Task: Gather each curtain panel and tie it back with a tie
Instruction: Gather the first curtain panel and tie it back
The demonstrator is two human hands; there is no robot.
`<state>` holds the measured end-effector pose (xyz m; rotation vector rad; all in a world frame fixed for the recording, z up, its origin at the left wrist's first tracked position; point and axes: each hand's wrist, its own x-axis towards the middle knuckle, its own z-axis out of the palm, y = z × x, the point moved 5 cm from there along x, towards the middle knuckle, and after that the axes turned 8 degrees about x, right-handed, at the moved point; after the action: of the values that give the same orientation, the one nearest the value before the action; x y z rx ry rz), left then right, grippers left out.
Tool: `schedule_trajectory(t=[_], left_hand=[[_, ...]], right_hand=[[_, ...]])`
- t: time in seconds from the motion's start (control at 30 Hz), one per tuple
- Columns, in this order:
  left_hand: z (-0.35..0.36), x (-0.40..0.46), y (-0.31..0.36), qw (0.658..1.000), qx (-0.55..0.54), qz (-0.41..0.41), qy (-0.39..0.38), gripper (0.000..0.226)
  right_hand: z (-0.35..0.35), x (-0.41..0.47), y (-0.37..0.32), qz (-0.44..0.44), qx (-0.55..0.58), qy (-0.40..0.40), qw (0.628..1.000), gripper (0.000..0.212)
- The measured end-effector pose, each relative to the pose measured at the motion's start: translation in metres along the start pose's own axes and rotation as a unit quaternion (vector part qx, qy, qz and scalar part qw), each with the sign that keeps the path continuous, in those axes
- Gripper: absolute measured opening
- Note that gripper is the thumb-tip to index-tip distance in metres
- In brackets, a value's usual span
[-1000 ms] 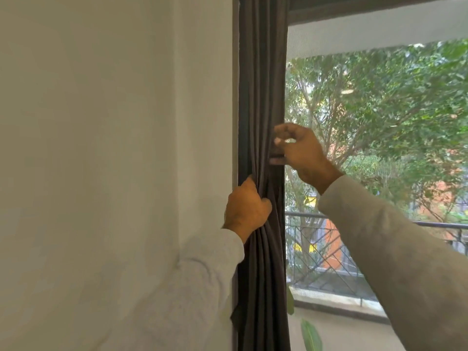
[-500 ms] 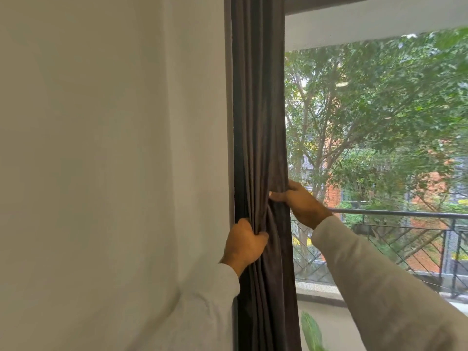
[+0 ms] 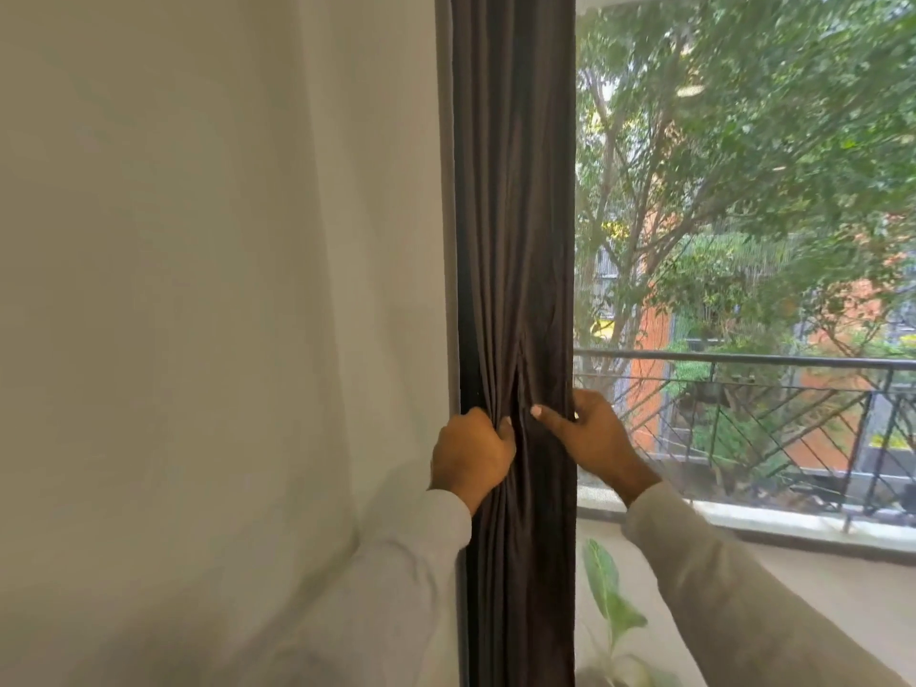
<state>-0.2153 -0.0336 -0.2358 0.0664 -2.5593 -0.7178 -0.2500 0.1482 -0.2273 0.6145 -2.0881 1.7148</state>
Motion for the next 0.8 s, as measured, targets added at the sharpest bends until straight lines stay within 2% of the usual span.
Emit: schedule_trajectory(t=[0.17, 0.27, 0.37, 0.43, 0.53, 0.6, 0.7, 0.77, 0.8], left_hand=[[0.021, -0.011, -0.008, 0.997, -0.063, -0.05, 0.018, 0.05], [0.034, -0.02, -0.012, 0.991, -0.116, -0.071, -0.009, 0.058], [0.053, -0.029, -0.014, 0.98, -0.188, -0.038, -0.06, 0.082], [0.061, -0.038, -0.012, 0.978, -0.189, -0.007, -0.091, 0.087], [0.065, -0.051, -0.016, 0.98, -0.157, 0.024, -0.117, 0.063], [0.069, -0.05, -0.027, 0.982, -0.155, 0.034, -0.102, 0.04], [0.062, -0.04, -0.043, 0.988, -0.145, 0.0, -0.059, 0.032], [0.06, -0.035, -0.051, 0.986, -0.154, -0.022, -0.061, 0.033], [0.06, -0.034, -0.055, 0.984, -0.16, -0.031, -0.071, 0.037]], right_hand=[[0.015, -0.068, 0.055, -0.011, -0.021, 0.052, 0.998, 0.024], [0.032, -0.101, 0.075, -0.016, -0.054, 0.063, 0.996, 0.033], [0.049, -0.127, 0.087, -0.035, -0.101, 0.058, 0.993, 0.045], [0.06, -0.143, 0.09, -0.061, -0.125, 0.042, 0.989, 0.051], [0.072, -0.159, 0.094, -0.085, -0.196, 0.005, 0.977, 0.068], [0.075, -0.165, 0.097, -0.103, -0.215, -0.024, 0.971, 0.077], [0.071, -0.165, 0.102, -0.062, -0.068, -0.037, 0.995, 0.075], [0.059, -0.159, 0.106, -0.013, 0.039, 0.046, 0.998, 0.055], [0.051, -0.155, 0.108, 0.004, 0.054, 0.1, 0.993, 0.044]])
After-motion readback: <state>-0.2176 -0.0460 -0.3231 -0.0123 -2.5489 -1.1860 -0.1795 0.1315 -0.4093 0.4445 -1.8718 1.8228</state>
